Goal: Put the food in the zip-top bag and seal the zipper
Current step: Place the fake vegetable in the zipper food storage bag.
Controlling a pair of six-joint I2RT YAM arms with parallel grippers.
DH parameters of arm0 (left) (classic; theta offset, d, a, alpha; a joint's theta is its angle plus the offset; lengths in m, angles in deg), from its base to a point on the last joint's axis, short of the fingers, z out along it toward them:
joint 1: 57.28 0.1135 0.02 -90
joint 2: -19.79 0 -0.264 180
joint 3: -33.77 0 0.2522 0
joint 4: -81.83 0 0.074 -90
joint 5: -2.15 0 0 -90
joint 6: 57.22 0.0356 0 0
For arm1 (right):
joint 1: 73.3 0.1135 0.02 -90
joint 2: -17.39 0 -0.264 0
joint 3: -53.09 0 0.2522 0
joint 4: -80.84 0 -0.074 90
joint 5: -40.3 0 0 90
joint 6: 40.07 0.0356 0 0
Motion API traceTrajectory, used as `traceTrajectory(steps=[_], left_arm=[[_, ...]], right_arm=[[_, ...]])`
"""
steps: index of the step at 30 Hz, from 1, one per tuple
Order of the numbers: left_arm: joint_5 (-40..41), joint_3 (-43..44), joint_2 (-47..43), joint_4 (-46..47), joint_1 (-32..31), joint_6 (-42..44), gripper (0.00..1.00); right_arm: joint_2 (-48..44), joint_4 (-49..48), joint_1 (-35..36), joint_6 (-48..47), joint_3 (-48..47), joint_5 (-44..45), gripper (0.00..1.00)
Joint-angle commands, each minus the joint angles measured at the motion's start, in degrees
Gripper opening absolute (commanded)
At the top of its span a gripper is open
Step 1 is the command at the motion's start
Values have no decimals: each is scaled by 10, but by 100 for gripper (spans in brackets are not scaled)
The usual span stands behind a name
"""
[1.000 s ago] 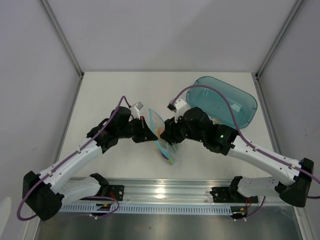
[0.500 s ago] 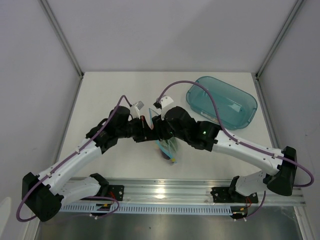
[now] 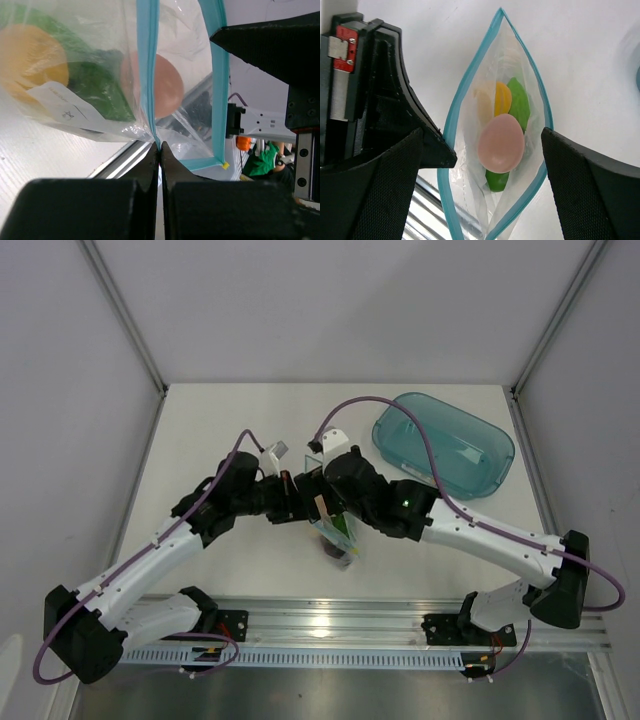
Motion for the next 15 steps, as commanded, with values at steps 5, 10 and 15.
traceTrajectory(steps=[5,10,15], left_arm=[[-41,8,-13,50,-5,-15,0],[-33,17,-23,68,-7,-51,1],[-22,18,-28,77,-9,-70,1]], right_arm=[[-100,11,34,-22,-2,21,99],[-210,36,35,-25,76,-37,99],[-271,46,35,-15,153,-114,100]])
